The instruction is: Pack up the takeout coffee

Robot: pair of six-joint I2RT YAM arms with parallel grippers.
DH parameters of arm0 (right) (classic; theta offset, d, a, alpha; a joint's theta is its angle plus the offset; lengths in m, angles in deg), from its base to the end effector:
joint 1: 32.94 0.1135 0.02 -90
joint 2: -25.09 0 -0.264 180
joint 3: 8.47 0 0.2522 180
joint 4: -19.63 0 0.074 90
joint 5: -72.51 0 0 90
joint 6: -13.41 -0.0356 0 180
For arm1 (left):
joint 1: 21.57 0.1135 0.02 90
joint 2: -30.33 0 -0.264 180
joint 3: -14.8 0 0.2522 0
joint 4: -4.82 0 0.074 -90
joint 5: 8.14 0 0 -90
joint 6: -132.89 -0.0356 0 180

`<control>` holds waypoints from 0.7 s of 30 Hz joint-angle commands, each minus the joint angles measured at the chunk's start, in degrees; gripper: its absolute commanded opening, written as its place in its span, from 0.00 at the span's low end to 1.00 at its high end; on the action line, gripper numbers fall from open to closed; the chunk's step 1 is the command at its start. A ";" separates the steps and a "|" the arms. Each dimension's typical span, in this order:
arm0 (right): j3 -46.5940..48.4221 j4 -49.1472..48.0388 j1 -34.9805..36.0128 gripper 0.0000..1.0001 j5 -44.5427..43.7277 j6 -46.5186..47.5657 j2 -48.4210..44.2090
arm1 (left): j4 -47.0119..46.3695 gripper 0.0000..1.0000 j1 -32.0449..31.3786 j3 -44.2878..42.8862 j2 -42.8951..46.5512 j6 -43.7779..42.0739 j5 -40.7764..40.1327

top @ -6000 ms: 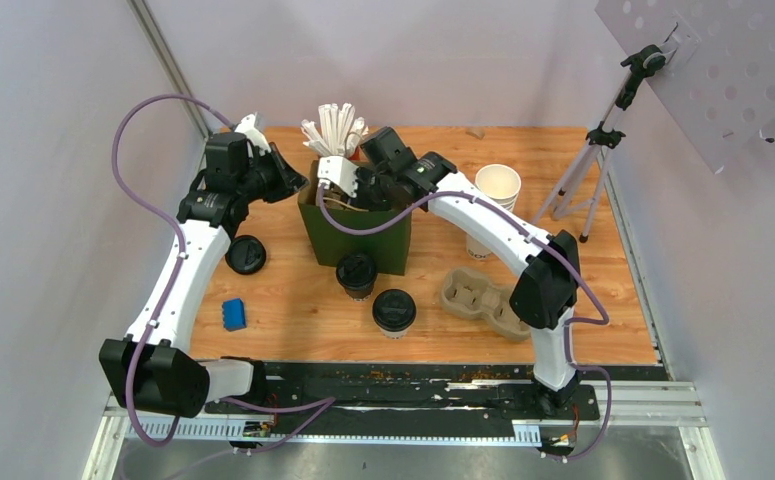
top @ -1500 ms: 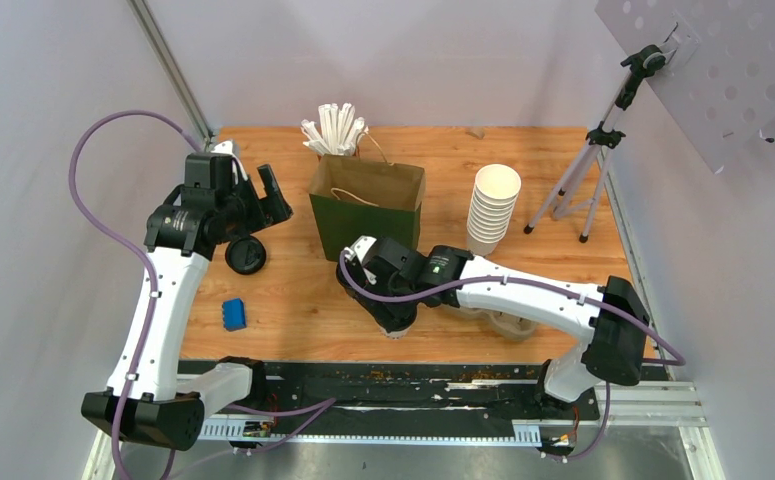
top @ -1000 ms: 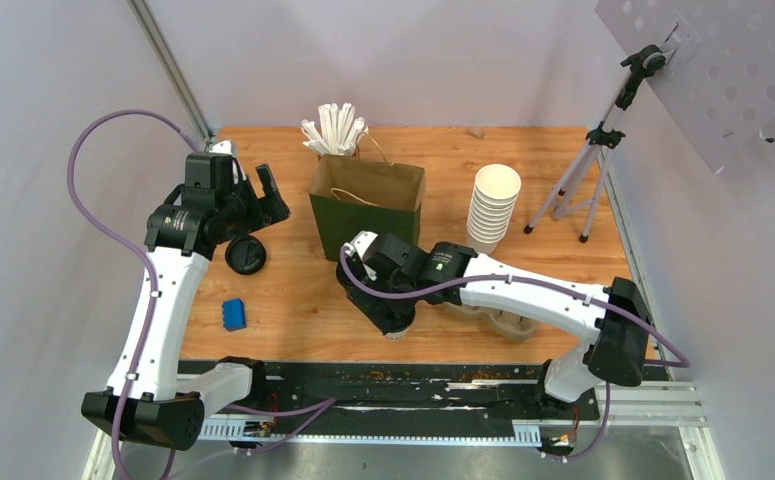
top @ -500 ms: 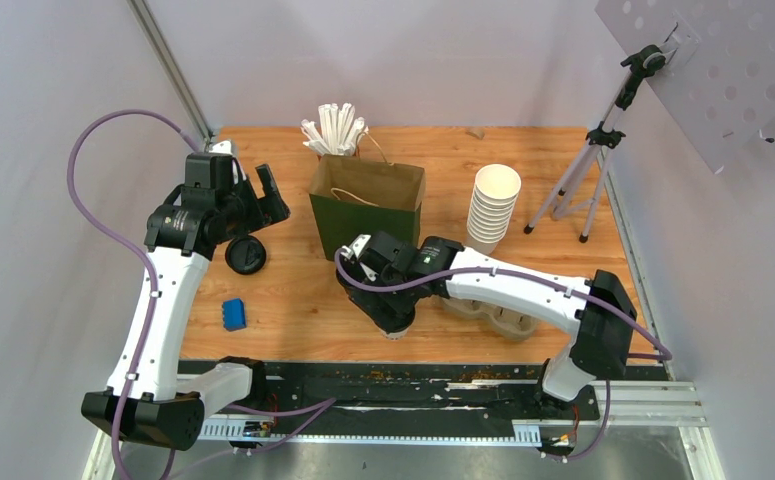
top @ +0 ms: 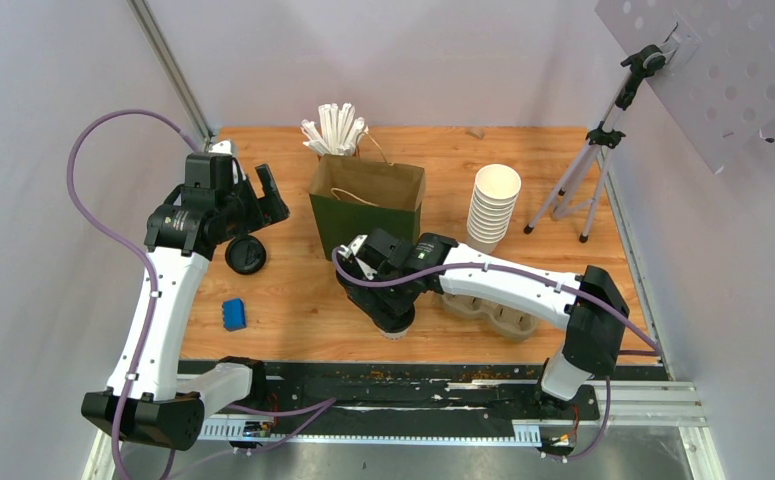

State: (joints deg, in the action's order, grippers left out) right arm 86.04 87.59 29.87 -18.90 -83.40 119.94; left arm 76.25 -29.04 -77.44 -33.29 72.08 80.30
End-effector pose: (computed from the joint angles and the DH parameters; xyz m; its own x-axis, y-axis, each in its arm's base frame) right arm 0.1539 0.2976 0.2732 -0.5265 -0.7655 -0.3698 -0.8285 0.5596 0.0211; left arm 0.2029 -0.0256 0.3963 -0.6420 -0.4075 -0.6495 -0.2325 0.9106 -0.3416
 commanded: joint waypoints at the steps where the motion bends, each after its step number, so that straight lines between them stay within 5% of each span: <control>1: 2.41 -0.42 -0.10 0.92 0.53 0.74 0.63 | -1.06 1.00 -0.18 -0.57 1.44 -0.89 -0.25; 15: 1.41 -0.10 -0.14 0.79 0.52 1.40 0.16 | -2.09 0.99 -0.18 0.49 1.72 -1.40 1.21; 21: 1.45 1.15 -0.14 0.78 -0.34 1.74 -1.06 | -3.04 0.91 -0.18 7.47 5.27 -0.02 7.87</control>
State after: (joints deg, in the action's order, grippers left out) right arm 86.41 87.61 29.87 -18.44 -82.52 120.53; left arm 74.96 -29.04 -74.67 -31.80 71.71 83.29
